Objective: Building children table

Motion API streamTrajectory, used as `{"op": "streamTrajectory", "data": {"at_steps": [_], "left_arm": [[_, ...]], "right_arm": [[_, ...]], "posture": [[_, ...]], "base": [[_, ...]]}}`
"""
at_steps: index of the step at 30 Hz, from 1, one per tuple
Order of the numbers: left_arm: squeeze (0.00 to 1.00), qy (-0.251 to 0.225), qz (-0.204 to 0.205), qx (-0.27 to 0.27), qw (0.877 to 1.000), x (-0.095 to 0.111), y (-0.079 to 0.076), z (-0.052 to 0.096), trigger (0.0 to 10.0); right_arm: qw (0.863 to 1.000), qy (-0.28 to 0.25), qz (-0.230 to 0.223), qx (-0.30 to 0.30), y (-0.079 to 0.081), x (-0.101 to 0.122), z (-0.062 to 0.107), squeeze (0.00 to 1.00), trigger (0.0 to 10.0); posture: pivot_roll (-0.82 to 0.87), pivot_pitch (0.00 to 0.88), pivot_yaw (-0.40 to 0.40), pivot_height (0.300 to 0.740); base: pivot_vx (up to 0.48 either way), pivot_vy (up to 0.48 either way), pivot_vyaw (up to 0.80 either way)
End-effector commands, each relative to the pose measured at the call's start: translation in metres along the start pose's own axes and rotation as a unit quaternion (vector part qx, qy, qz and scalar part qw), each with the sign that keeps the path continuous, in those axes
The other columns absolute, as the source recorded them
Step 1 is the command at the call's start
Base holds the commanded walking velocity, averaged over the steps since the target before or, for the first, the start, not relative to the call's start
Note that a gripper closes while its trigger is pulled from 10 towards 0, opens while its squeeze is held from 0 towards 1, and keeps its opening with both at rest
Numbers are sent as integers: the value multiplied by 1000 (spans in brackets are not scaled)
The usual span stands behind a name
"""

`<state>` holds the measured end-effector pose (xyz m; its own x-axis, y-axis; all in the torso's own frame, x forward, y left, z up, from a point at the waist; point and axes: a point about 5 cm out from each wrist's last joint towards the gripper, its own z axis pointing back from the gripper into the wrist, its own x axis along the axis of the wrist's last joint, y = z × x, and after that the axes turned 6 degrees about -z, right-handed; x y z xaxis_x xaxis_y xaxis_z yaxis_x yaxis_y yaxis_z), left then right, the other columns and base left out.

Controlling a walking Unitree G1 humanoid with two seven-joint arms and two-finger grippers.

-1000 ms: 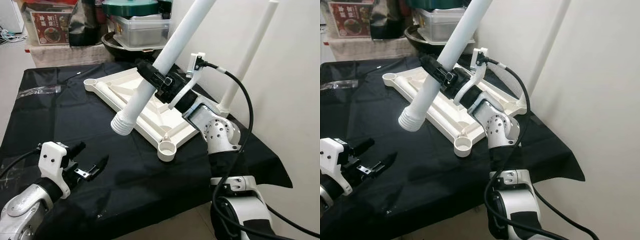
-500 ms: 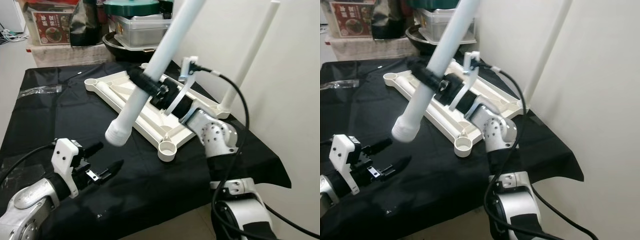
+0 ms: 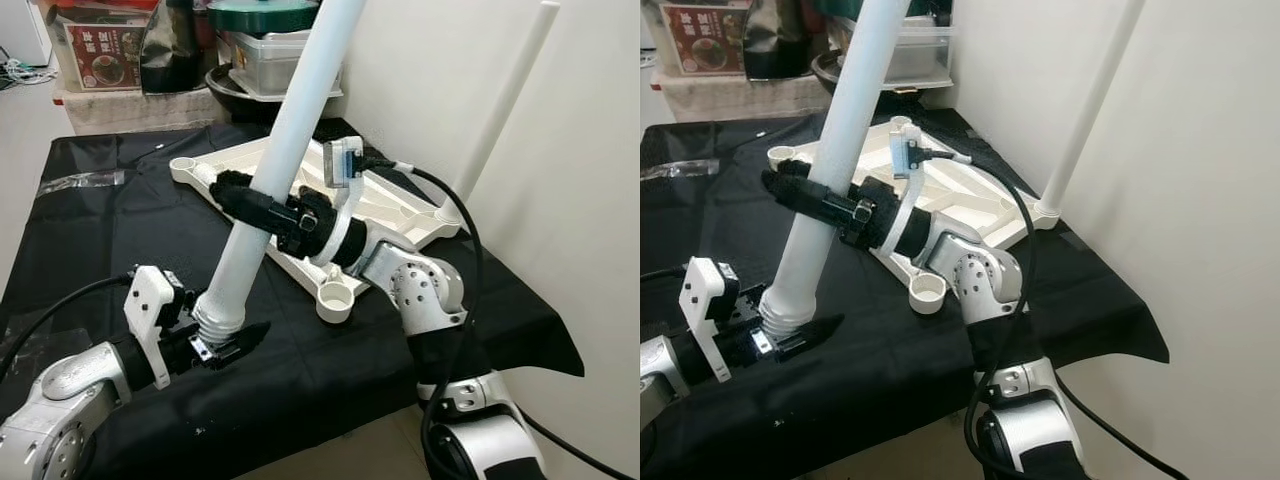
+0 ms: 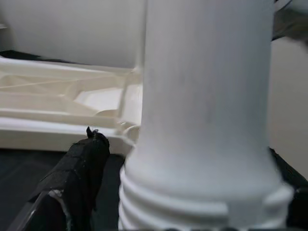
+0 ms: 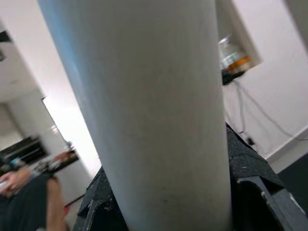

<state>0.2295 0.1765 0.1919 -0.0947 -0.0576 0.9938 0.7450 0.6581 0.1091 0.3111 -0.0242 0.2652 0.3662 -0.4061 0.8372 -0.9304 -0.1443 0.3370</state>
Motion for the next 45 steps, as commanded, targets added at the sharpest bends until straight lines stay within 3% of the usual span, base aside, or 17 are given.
{"op": "streamTrajectory", "data": {"at_steps": [1,9,12,15,19,20,21,22,36,39,40,41,45], "left_arm": [[0,-10,16,-38,999,4,-10,-5,10000],[0,-9,74,-151,986,8,-42,-4,10000],[0,-10,80,-159,984,9,-44,-3,10000],[0,-17,93,-188,978,16,-52,-3,10000],[0,-39,98,-184,977,23,-50,-5,10000],[0,-50,101,-181,977,26,-49,-5,9529],[0,-58,103,-179,977,28,-48,-5,4039],[0,-63,105,-178,976,28,-47,-3,0],[0,-38,89,-205,974,27,-52,6,0],[0,-34,84,-201,975,27,-51,6,0],[0,-29,79,-195,977,26,-50,6,0],[0,-25,76,-188,979,26,-48,5,10000],[0,-22,70,-178,981,27,-45,7,10000]], "right_arm": [[999,2,-15,30,4,-4,-1,0,0],[993,1,-35,116,17,-4,-9,0,0],[992,1,-35,124,18,-3,-10,0,0],[984,5,-39,173,26,0,-14,0,0],[981,6,-44,186,29,-4,-17,0,0],[981,7,-45,188,30,-6,-18,0,0],[981,7,-47,188,30,-7,-18,0,0],[981,5,-48,186,30,-7,-18,0,0],[985,8,-45,167,28,-9,-16,0,0],[990,11,-35,133,24,-10,-19,0,0],[994,19,-35,106,20,-12,-21,0,10000],[995,15,-45,84,15,-12,-23,1000,10000],[998,15,-41,37,10,-14,-25,1000,10000]], "posture": [[151,0,-112,740],[160,0,-118,740],[160,0,-118,740],[168,0,-123,740],[178,0,-130,740],[180,0,-130,740],[180,0,-130,740],[180,0,-130,740],[171,0,-123,740],[168,0,-118,740],[169,0,-117,740],[169,0,-117,740],[166,0,-117,740]], "base": [[0,0,0],[0,0,0],[0,0,0],[0,0,0],[0,0,0],[0,0,0],[0,0,0],[0,0,0],[0,0,0],[0,0,0],[0,0,0],[0,0,0],[0,0,0]]}}
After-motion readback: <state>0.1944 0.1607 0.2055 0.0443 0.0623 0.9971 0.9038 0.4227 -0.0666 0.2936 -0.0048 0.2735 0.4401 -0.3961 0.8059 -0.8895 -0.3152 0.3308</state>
